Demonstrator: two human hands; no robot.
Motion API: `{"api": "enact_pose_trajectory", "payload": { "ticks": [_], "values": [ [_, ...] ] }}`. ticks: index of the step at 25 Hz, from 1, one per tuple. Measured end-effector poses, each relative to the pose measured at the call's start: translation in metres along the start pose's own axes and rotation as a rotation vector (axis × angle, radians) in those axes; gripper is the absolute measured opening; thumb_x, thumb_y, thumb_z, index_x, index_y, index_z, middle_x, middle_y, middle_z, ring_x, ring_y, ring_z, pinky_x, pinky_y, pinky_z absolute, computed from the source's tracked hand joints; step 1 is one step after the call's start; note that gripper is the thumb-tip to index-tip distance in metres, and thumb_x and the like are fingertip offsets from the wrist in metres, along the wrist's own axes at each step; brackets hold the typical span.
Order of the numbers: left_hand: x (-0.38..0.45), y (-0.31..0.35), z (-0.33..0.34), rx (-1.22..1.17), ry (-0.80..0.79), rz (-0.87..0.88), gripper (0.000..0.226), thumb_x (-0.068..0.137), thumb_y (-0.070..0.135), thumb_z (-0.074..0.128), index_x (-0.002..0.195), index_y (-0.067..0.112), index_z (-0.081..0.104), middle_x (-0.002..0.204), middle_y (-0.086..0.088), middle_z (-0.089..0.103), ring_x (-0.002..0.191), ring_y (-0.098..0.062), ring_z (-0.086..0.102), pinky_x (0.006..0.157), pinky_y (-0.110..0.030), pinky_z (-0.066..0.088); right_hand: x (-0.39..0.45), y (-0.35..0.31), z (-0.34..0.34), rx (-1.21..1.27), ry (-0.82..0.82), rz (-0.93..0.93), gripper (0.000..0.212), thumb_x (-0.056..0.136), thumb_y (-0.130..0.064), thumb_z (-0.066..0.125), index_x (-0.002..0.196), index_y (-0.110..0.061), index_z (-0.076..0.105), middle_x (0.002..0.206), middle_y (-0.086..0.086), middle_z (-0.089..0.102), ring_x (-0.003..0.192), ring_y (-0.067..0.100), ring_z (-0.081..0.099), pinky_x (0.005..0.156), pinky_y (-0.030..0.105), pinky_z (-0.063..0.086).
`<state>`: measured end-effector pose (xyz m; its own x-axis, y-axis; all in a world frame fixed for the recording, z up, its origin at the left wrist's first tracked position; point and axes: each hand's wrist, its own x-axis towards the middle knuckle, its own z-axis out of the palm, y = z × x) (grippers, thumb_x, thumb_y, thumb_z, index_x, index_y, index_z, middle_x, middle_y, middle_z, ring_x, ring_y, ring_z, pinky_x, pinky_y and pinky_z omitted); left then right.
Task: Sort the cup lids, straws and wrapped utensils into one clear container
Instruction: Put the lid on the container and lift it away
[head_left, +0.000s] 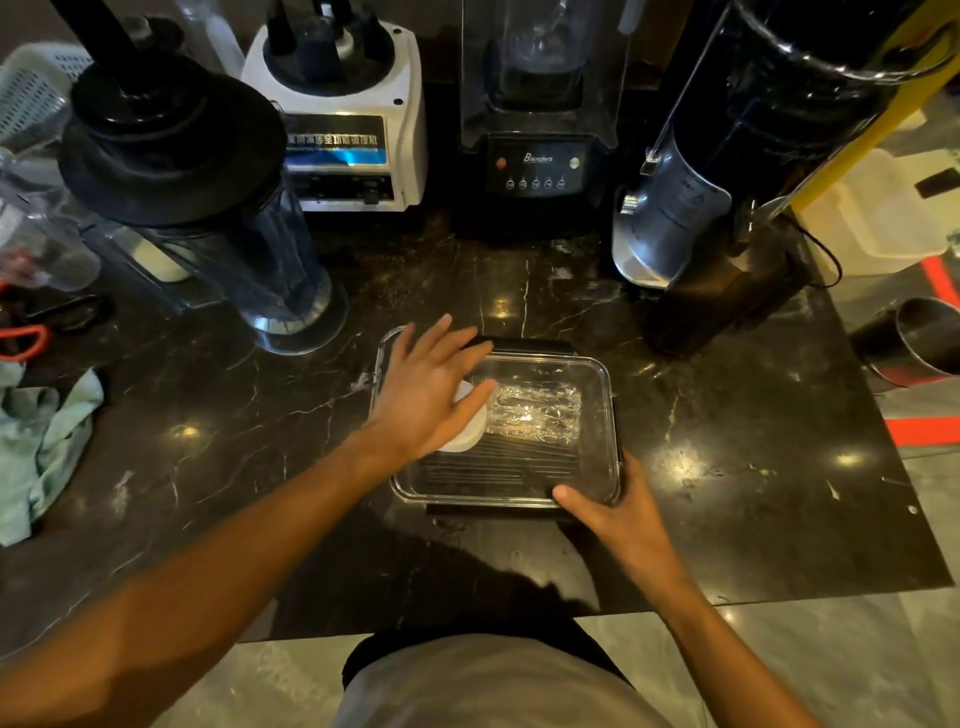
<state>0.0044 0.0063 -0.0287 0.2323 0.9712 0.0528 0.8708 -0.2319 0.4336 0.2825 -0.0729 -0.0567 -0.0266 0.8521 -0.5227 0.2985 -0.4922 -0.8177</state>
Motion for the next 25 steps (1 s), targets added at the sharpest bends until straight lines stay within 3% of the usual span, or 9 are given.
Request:
{"api": "enact_pose_trajectory", "payload": {
  "ticks": [2, 4, 6, 10, 13, 18, 20, 25],
  "values": [
    [0.022, 0.009, 0.009, -0.008, -0.138, 0.008, 0.058, 0.104, 0.047, 0.05, 0.154, 0.019, 0.045, 0.163, -0.009, 0.041, 0.155, -0.027, 0.029, 0.127, -0.053, 0.015, -0.004, 0.007, 0.001, 0.051, -0.033, 0.012, 0.111, 0.058, -0.043, 0.096, 0.15, -0.023, 0.039, 0.131, -0.006, 0.068, 0.12, 0.01, 0.066, 0.099, 0.026, 0.054],
    [0.033, 0.012, 0.017, -0.018, -0.21, 0.02, 0.061, 0.104, 0.047, 0.05, 0.155, 0.015, 0.042, 0.16, -0.011, 0.044, 0.152, -0.028, 0.035, 0.126, -0.049, 0.015, -0.009, 0.01, 0.004, 0.066, -0.051, 0.018, 0.104, 0.059, -0.035, 0.093, 0.147, -0.025, 0.04, 0.132, -0.009, 0.066, 0.122, 0.006, 0.064, 0.094, 0.017, 0.053],
    [0.037, 0.01, 0.022, 0.015, -0.209, 0.045, 0.064, 0.101, 0.052, 0.051, 0.152, 0.013, 0.047, 0.15, -0.013, 0.055, 0.141, -0.031, 0.049, 0.12, -0.048, 0.025, -0.012, 0.014, 0.005, 0.041, -0.063, 0.011, 0.101, 0.058, -0.036, 0.095, 0.143, -0.031, 0.04, 0.131, -0.013, 0.064, 0.119, -0.003, 0.062, 0.096, 0.016, 0.051],
    [0.04, 0.003, 0.029, 0.056, -0.177, 0.044, 0.078, 0.092, 0.068, 0.034, 0.148, 0.016, 0.051, 0.136, -0.012, 0.062, 0.124, -0.032, 0.057, 0.107, -0.049, 0.039, -0.013, 0.018, 0.001, -0.011, -0.085, -0.008, 0.114, 0.054, -0.043, 0.099, 0.148, -0.029, 0.037, 0.136, -0.014, 0.062, 0.126, 0.0, 0.059, 0.11, 0.025, 0.044],
    [0.038, 0.001, 0.034, 0.085, -0.14, 0.057, 0.076, 0.094, 0.068, 0.032, 0.146, 0.017, 0.052, 0.129, -0.011, 0.063, 0.117, -0.031, 0.059, 0.101, -0.048, 0.041, -0.012, 0.016, 0.0, -0.101, -0.044, -0.038, 0.097, 0.061, -0.03, 0.096, 0.141, -0.034, 0.043, 0.13, -0.018, 0.066, 0.12, -0.006, 0.061, 0.104, 0.017, 0.046],
    [0.039, 0.0, 0.038, 0.145, -0.108, 0.088, 0.065, 0.1, 0.061, 0.036, 0.145, 0.017, 0.051, 0.126, -0.009, 0.064, 0.113, -0.028, 0.059, 0.098, -0.046, 0.04, -0.005, 0.02, -0.001, -0.244, 0.052, -0.073, 0.083, 0.061, -0.039, 0.097, 0.131, -0.032, 0.054, 0.117, -0.018, 0.073, 0.11, 0.001, 0.069, 0.096, 0.031, 0.057],
    [0.042, -0.001, 0.038, 0.148, -0.106, 0.087, 0.064, 0.1, 0.06, 0.036, 0.144, 0.017, 0.051, 0.124, -0.009, 0.064, 0.112, -0.028, 0.059, 0.097, -0.046, 0.04, -0.003, 0.017, -0.001, -0.267, 0.072, -0.094, 0.078, 0.062, -0.038, 0.097, 0.129, -0.031, 0.056, 0.113, -0.018, 0.074, 0.106, -0.001, 0.069, 0.093, 0.029, 0.059],
    [0.055, -0.003, 0.033, 0.07, -0.142, 0.042, 0.073, 0.096, 0.065, 0.032, 0.145, 0.016, 0.052, 0.129, -0.007, 0.064, 0.117, -0.027, 0.059, 0.103, -0.046, 0.037, 0.013, 0.003, -0.004, -0.295, 0.073, -0.103, 0.073, 0.062, -0.037, 0.098, 0.117, -0.048, 0.05, 0.104, -0.025, 0.073, 0.102, -0.005, 0.069, 0.091, 0.022, 0.057]
  ]
}}
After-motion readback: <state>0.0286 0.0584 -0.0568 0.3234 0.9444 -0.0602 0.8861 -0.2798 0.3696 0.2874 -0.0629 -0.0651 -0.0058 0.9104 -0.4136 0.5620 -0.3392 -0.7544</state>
